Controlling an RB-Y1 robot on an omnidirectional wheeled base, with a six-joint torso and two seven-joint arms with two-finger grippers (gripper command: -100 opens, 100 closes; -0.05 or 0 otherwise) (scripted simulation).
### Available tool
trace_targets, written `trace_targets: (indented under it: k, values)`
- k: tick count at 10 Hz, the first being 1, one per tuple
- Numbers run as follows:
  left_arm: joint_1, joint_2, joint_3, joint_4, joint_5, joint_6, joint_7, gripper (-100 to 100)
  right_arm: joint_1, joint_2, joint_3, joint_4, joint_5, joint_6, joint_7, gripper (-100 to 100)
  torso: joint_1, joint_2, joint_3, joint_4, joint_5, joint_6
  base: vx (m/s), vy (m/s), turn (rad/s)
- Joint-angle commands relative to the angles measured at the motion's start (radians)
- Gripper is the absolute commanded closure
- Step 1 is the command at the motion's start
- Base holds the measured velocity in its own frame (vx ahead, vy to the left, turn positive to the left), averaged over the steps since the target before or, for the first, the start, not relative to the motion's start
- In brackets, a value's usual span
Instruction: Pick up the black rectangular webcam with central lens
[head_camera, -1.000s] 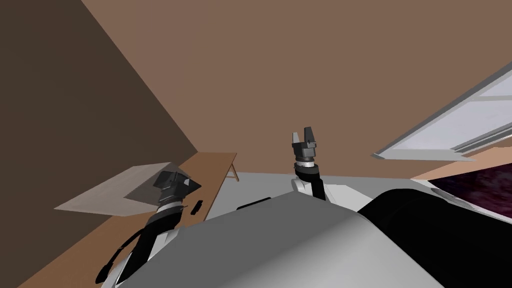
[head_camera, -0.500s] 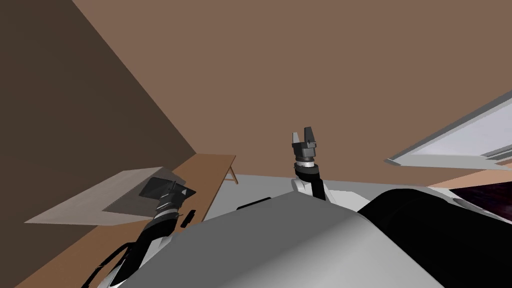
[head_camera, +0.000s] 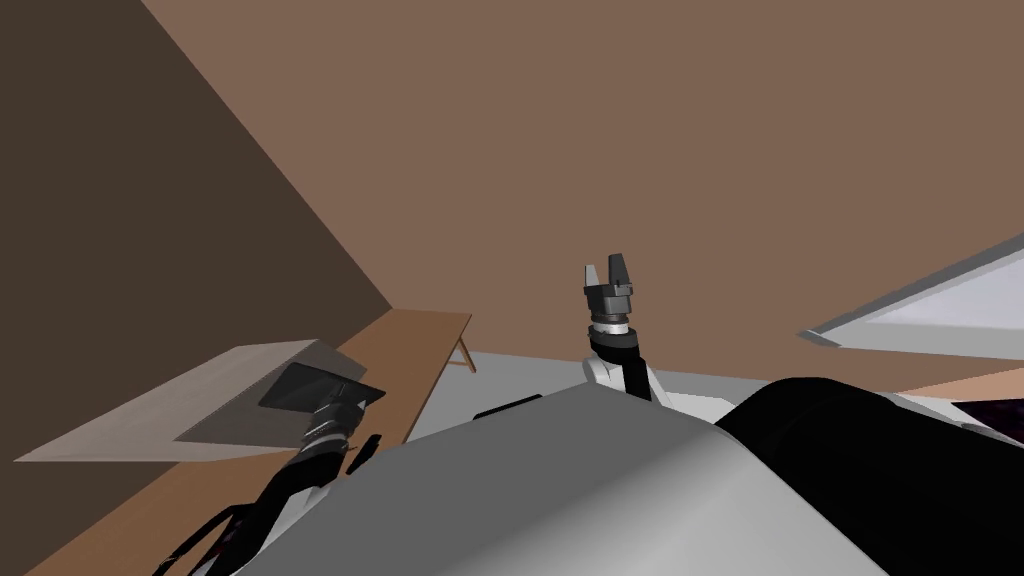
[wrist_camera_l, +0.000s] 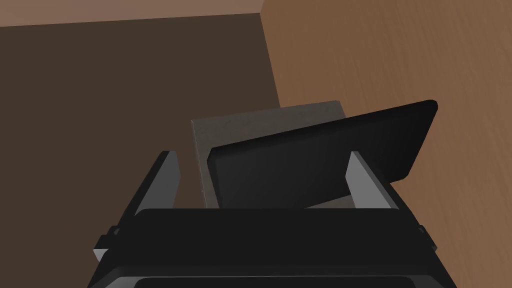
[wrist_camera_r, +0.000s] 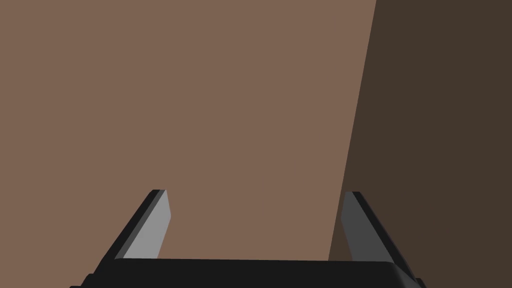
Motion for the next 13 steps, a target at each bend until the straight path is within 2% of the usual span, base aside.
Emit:
trace_targets:
  k: [1,4,6,9,10,11,12,13]
  values:
    - [0.009,0.018,0.022,0.05,0.033,0.05,0.011,-100,0.0,0.0,0.0,0.0,0.0,0.0,0.0,0,0.0,0.0,0.0,0.0,0.0,0.0,0.186,-0.073,0.09]
    - [0.01,0.025,0.036,0.083,0.052,0.112,0.015,-100,0.0,0.0,0.0,0.0,0.0,0.0,0.0,0,0.003,0.0,0.0,0.0,0.0,0.0,0.118,-0.028,0.044]
    - [0.012,0.04,0.061,0.137,0.091,0.181,0.024,-100,0.0,0.0,0.0,0.0,0.0,0.0,0.0,0,0.003,0.003,0.002,0.001,0.001,0.0,0.11,-0.052,0.094]
    - [0.012,0.048,0.072,0.167,0.112,0.237,0.027,-100,0.0,0.0,0.0,0.0,0.0,0.0,0.0,0,0.002,0.002,0.001,0.0,0.0,0.0,0.093,-0.038,0.046]
    - [0.012,0.055,0.083,0.193,0.133,0.275,0.03,-100,0.0,0.0,0.0,0.0,0.0,0.0,0.0,0,0.004,0.003,0.002,0.001,0.001,0.0,0.078,-0.01,0.076]
    - [0.012,0.055,0.083,0.193,0.133,0.277,0.03,-100,0.0,0.0,0.0,0.0,0.0,0.0,0.0,0,0.004,0.004,0.002,0.001,0.001,0.0,0.068,-0.017,0.039]
    - [0.012,0.063,0.094,0.219,0.154,0.312,0.033,-100,0.0,0.0,0.0,0.0,0.0,0.0,0.0,0,0.004,0.004,0.002,0.001,0.001,0.001,0.072,-0.024,0.059]
    - [0.012,0.063,0.094,0.219,0.154,0.315,0.033,-100,0.0,0.0,0.0,0.0,0.0,0.0,0.0,0,0.004,0.004,0.002,0.001,0.001,0.0,0.058,-0.03,0.046]
